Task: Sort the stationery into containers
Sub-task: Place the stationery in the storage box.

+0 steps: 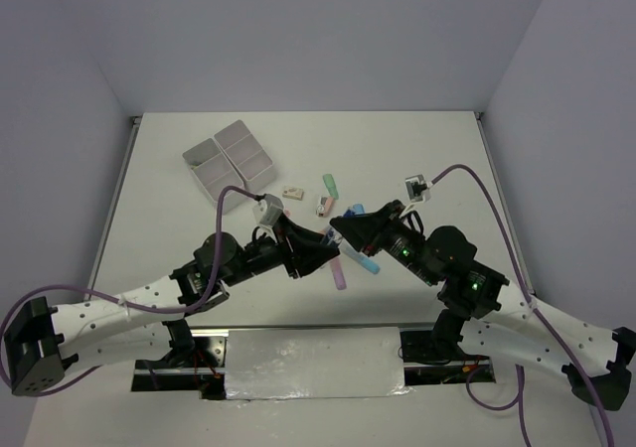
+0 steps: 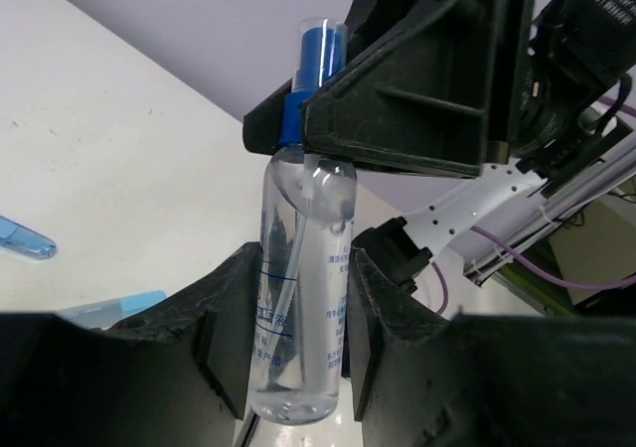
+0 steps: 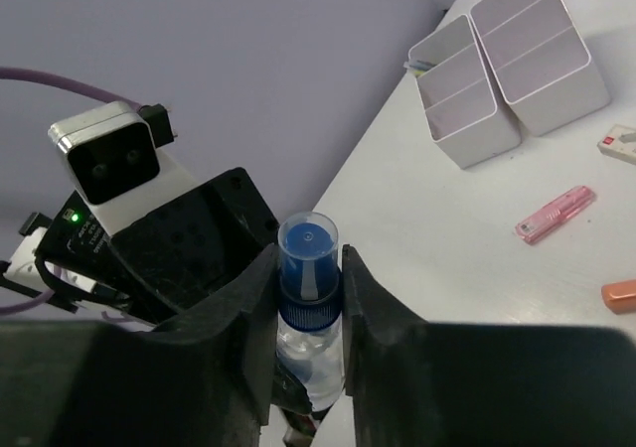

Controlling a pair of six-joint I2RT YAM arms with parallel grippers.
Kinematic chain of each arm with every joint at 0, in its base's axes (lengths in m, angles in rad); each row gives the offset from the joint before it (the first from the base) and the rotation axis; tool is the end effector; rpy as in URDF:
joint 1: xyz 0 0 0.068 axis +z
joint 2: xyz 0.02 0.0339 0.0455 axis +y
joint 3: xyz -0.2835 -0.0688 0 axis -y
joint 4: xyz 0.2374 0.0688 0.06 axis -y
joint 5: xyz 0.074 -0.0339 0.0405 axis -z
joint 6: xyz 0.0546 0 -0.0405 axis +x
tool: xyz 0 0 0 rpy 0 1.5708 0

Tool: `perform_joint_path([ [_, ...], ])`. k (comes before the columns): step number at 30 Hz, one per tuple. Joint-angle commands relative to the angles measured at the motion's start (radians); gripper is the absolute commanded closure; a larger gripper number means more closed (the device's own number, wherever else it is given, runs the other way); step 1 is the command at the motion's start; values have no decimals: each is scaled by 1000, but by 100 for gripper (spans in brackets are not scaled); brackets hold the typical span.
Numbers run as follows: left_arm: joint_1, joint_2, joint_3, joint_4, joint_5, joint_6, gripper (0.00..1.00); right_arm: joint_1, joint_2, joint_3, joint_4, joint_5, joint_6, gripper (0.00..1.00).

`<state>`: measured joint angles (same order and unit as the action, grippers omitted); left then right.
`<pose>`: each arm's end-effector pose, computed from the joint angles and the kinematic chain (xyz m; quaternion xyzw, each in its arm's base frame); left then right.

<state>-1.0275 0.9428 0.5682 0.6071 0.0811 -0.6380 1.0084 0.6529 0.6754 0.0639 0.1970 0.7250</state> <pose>0.1106 -0.1917 0.3415 0.1511 0.6019 -0.5967 0.5087 0.0932 0.1279 0.3621 -0.0232 0.6761 0.5160 0.5254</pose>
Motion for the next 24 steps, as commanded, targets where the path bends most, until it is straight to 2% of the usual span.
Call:
perform_joint_path([
  [1,-5,-3,62,16,-49,6,98,-1,16,1,16,15,-22,100],
  [3,-5,-6,87,-71,-76,17,55,-5,34,12,31,31,-57,100],
  [4,-5,-12,94,-114,-125,17,31,-13,63,19,40,32,-77,100],
  [5,-5,-24,111,-182,-171,0,1,-43,83,30,53,33,-97,100],
  [6,-3,-27,163,-267,-232,-9,1,-68,140,61,54,32,-129,100],
  [7,-3,-29,198,-493,-380,-21,1,-100,177,82,57,19,-142,100],
  [8,-5,-27,243,-636,-473,-81,1,-134,212,104,76,3,-160,100],
  [9,-3,-24,322,-926,-653,-122,1,-193,299,157,85,-17,-200,100],
  [11,3,-18,401,-1216,-811,-306,1,-235,403,231,114,-27,-243,100],
  [12,13,-16,474,-1345,-867,-363,1,-250,516,313,131,-31,-296,100],
  [13,21,-15,507,-1545,-945,-426,1,-252,578,363,143,-28,-323,100],
  [14,29,-15,539,-1625,-975,-446,1,-252,638,410,160,-25,-349,100],
  [15,38,-16,594,-1696,-995,-454,1,-252,759,520,166,-21,-386,100],
  [17,41,-33,627,-1818,-1047,-442,1,-258,876,629,189,-30,-410,100],
  [19,46,-73,630,-1842,-1081,-405,1,-263,1037,787,221,-54,-432,100],
  [22,50,-140,561,-1769,-1093,-309,1,-264,1227,981,254,-67,-449,100],
  [24,53,-185,475,-1661,-1093,-260,1,-264,1351,1114,290,-94,-467,100],
])
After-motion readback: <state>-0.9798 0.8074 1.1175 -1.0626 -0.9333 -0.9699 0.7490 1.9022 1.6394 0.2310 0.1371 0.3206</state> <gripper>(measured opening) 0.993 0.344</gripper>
